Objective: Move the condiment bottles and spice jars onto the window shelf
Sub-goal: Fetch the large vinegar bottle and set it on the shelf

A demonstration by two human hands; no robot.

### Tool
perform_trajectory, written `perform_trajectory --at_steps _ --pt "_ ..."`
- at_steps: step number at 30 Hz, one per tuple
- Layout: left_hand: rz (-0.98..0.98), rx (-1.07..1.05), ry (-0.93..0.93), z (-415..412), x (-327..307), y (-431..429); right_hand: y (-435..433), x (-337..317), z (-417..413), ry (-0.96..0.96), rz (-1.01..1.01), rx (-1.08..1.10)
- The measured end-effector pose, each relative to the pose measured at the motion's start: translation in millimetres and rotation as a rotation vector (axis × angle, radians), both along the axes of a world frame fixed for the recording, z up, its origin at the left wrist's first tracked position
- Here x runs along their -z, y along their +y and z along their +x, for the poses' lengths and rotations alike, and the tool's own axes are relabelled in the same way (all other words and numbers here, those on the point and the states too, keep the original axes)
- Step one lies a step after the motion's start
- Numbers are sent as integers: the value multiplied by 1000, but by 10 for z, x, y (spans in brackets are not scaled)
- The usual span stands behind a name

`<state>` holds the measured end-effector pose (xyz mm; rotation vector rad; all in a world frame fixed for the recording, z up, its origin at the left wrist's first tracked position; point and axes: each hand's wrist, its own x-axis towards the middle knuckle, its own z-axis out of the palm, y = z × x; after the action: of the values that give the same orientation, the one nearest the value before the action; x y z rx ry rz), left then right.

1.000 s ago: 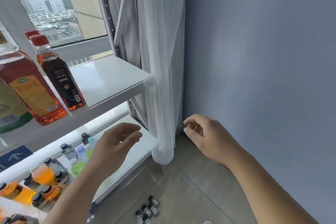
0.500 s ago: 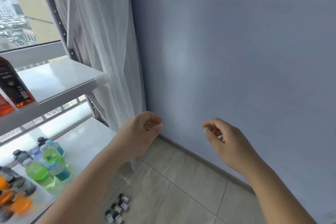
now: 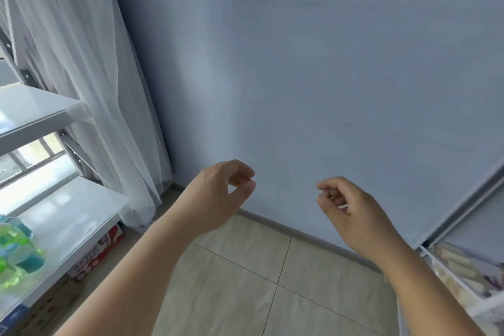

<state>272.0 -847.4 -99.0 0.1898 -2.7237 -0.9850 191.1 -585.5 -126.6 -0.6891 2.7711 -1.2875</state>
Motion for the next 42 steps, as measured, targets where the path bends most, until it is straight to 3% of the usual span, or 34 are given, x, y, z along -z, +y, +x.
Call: perform_trajectory --at_steps 12,20,31,42 --pt "103 157 -7 535 -8 786 877 -170 916 12 -10 164" --pt "72 254 24 598 -135 1897 1954 -158 1254 34 -40 249" --pt "52 388 34 412 -94 3969 3980 -241 1334 39 35 303" --pt "1 502 45 -161 -113 5097 5058 -237 932 19 33 390"
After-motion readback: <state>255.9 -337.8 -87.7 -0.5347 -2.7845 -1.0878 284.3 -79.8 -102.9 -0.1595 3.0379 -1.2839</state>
